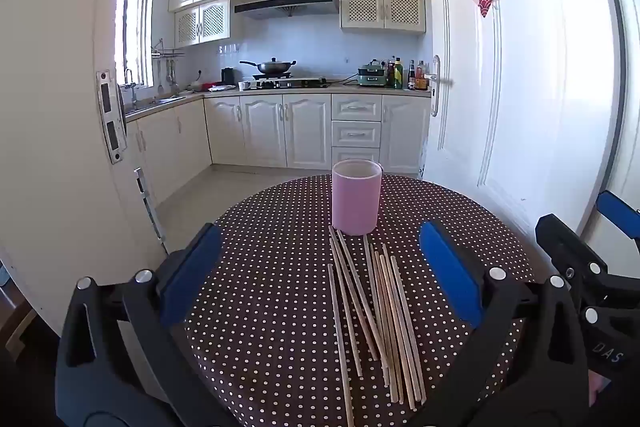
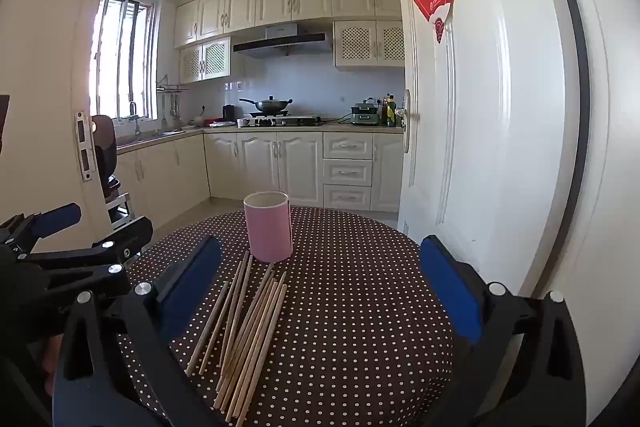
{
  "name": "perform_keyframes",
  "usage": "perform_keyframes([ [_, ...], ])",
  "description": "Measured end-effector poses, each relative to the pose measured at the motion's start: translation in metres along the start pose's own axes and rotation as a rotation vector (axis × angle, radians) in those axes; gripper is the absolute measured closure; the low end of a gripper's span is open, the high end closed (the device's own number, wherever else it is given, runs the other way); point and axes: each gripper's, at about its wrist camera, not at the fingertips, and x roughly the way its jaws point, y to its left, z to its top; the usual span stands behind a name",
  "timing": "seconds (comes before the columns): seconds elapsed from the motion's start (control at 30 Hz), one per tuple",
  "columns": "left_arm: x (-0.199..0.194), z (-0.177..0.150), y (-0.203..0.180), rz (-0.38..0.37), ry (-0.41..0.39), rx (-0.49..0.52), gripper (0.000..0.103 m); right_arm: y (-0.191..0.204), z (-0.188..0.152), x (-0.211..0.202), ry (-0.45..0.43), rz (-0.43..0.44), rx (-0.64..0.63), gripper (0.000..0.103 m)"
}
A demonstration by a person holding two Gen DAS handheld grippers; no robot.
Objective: Organize utensils
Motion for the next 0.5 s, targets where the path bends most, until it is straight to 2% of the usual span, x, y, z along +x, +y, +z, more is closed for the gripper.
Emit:
perform_keyframes([
  [0.37,-0.0012,-0.0077,0.0014,-0.010,-0.013,0.003,0.006,0.0019,0.0023,-0.0026,0.002,0.015,0.013,0.007],
  [0.5,-0.0031,0.0009,-0.0001,-0.012,-0.009,0.007,0.006,0.0036,0.0020,-0.0016,-0.001,0.018,0.015,0.007],
])
